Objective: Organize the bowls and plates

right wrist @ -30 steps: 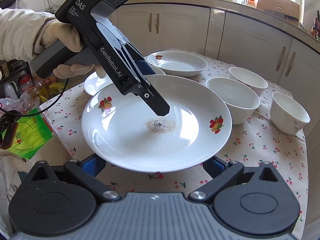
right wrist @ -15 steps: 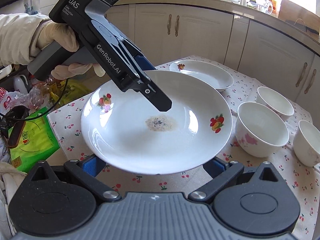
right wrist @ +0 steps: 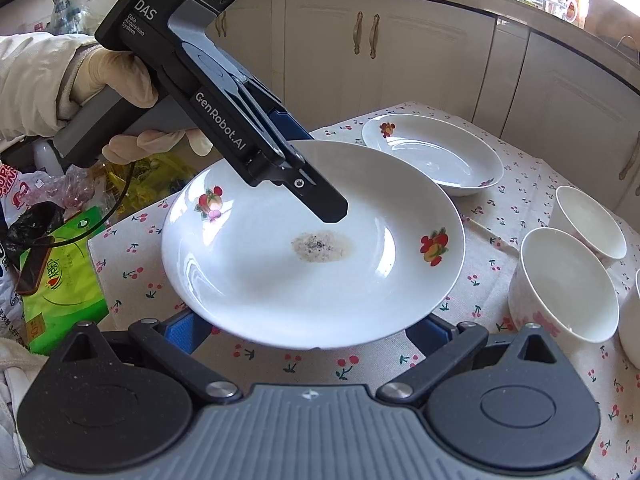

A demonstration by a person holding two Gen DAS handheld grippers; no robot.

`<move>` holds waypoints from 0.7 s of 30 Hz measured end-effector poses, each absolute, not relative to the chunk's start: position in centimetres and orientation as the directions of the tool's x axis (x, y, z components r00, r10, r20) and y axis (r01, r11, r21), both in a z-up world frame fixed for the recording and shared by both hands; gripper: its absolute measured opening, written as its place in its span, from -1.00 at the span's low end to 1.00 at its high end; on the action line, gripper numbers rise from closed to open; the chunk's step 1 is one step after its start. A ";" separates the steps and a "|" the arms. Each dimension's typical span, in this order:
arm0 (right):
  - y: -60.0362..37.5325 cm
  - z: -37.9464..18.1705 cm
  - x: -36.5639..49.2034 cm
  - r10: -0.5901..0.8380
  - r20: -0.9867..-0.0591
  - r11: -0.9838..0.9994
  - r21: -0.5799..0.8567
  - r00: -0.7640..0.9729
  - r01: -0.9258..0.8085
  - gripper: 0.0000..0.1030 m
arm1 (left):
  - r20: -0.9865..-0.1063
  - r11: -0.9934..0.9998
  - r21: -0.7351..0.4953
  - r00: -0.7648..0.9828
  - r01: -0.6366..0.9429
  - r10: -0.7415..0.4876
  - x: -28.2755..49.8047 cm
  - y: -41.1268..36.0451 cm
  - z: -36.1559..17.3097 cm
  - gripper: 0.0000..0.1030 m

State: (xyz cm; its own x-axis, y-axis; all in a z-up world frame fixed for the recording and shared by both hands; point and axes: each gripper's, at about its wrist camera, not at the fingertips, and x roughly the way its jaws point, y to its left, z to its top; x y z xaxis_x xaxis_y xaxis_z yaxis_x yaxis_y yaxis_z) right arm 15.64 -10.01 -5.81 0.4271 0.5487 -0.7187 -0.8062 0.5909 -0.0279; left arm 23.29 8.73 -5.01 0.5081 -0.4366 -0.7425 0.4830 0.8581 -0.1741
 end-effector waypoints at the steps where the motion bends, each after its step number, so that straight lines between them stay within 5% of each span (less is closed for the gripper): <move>1: -9.9 -5.8 15.8 0.547 -0.720 0.591 -0.028 0.427 -0.806 1.00 | -0.742 0.859 -0.178 0.507 0.481 -0.438 23.5 8.9 -5.1 0.69; 21: -7.8 -5.3 17.1 0.522 -0.744 0.585 -0.043 0.416 -0.810 1.00 | -0.763 0.863 -0.221 0.471 0.454 -0.443 25.3 10.5 -6.8 0.69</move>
State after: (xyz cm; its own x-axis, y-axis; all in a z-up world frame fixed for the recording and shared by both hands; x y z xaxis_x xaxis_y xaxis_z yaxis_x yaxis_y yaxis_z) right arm 17.07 -7.85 -5.33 0.4164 0.5222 -0.7443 -0.8102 0.5846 -0.0431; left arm 25.33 10.51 -6.84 0.4707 -0.4427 -0.7632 0.4539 0.8632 -0.2208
